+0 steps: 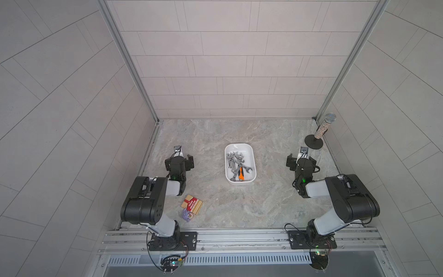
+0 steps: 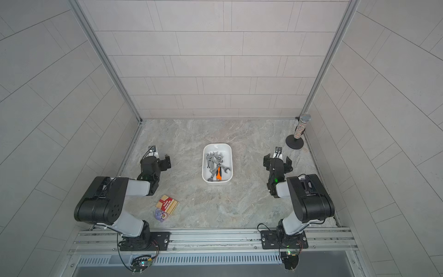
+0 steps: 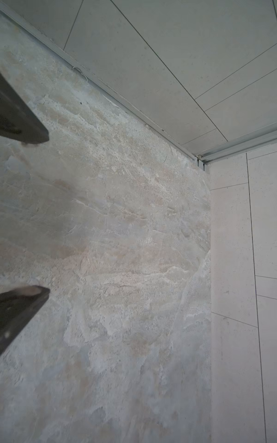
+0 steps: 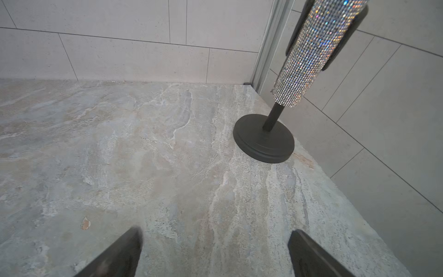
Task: Take out the wrench from the storage box
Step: Adjust the storage box at the center of the board.
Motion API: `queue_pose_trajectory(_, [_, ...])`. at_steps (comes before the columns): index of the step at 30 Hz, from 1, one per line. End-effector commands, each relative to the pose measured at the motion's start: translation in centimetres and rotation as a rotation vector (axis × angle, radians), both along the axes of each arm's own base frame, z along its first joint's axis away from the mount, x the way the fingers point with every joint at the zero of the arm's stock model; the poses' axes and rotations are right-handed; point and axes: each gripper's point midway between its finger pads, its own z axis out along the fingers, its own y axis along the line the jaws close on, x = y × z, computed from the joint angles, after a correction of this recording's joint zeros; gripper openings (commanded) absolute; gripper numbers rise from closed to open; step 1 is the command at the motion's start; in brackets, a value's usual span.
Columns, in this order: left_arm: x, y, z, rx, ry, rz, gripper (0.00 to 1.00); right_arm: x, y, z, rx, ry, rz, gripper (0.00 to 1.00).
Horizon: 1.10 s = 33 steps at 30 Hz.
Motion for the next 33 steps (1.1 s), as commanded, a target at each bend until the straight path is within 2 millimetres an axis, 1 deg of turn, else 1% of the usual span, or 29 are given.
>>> queue_pose_trajectory(1, [0.4,-0.1,0.6,-0.017,-0.024,-0.005,1.00,0.1,-0.1,0.1,-0.004,-0.004,-0.010,1.00])
queue_pose_trajectory(22, [0.3,0.2,0.7,-0.019,0.006,0.019,1.00,0.1,-0.1,0.2,-0.007,-0.007,-0.010,1.00])
queue_pose_trajectory(23, [0.2,1.0,1.4,-0.016,-0.011,0.066,1.00,0.0,-0.1,0.8,-0.024,-0.021,-0.027,1.00])
queue_pose_trajectory(24, [-0.1,1.9,2.2,-0.012,-0.033,0.124,1.00,-0.1,0.4,1.1,-0.033,-0.014,-0.007,1.00])
queue_pose_trajectory(25, [-0.5,2.3,2.8,-0.012,-0.029,0.149,1.00,0.0,1.5,2.1,-0.064,-0.026,0.037,1.00])
queue_pose_trajectory(26, [-0.9,2.4,3.9,-0.011,-0.039,0.157,1.00,-0.1,2.9,3.8,-0.150,0.003,0.028,1.00])
queue_pose_trajectory(27, [-1.2,2.4,5.0,0.004,-0.049,0.174,1.00,0.4,4.7,6.1,-0.207,0.027,0.040,1.00])
queue_pose_trajectory(28, [-1.7,2.6,6.2,0.036,-0.069,0.209,1.00,0.7,6.4,7.4,-0.208,0.053,0.074,1.00])
queue_pose_trajectory(30, [-2.2,1.5,9.8,0.087,-0.155,0.231,1.00,1.5,10.8,10.6,-0.138,0.071,0.213,1.00])
queue_pose_trajectory(32, [-2.6,-0.8,12.5,0.070,-0.179,0.173,1.00,1.3,14.2,11.9,-0.085,0.109,0.309,1.00])
queue_pose_trajectory(33, [-3.0,-1.9,13.4,0.054,-0.172,0.152,1.00,0.9,15.5,12.1,-0.083,0.151,0.342,1.00])
